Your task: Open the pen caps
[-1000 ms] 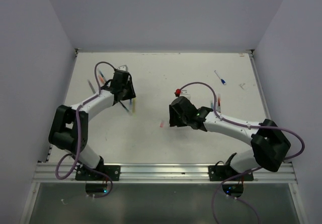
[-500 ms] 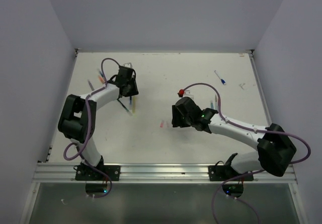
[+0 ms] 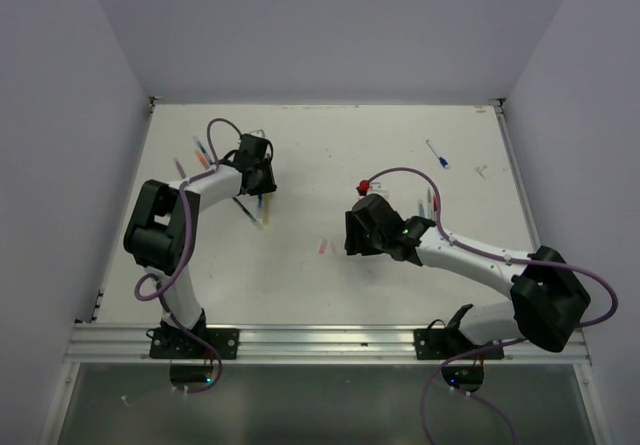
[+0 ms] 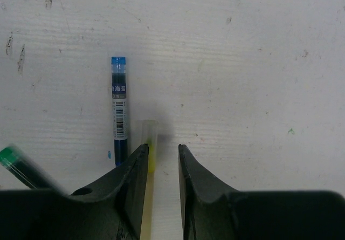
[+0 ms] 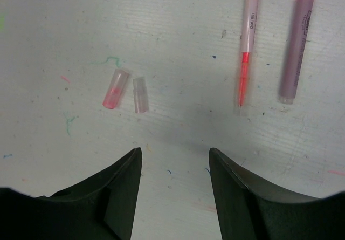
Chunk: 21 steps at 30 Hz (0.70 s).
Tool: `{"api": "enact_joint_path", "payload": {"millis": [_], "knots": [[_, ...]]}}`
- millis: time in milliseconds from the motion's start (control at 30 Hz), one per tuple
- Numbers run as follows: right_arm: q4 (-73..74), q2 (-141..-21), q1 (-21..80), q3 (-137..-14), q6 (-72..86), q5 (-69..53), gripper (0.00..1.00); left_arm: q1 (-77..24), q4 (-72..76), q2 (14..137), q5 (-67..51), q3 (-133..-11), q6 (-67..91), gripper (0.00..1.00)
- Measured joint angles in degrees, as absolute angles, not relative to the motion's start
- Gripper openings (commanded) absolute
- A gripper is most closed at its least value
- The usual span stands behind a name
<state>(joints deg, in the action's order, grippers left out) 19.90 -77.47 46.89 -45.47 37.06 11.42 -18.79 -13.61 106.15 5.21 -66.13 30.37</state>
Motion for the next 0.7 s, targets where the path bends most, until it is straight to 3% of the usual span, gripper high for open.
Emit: {"api": "enact_joint_path", "payload": {"millis": [567, 700], "knots": [[18.4, -77.5, 46.3, -43.5, 37.1, 9.4, 0.57, -18.8, -13.3, 107.5, 5.7, -66.1, 30.4, 0.32], [18.2, -77.5, 46.2, -43.4, 37.1, 9.2, 0.57, -18.8, -13.2, 108.0, 5.8, -66.1, 30.4, 0.26]]}}
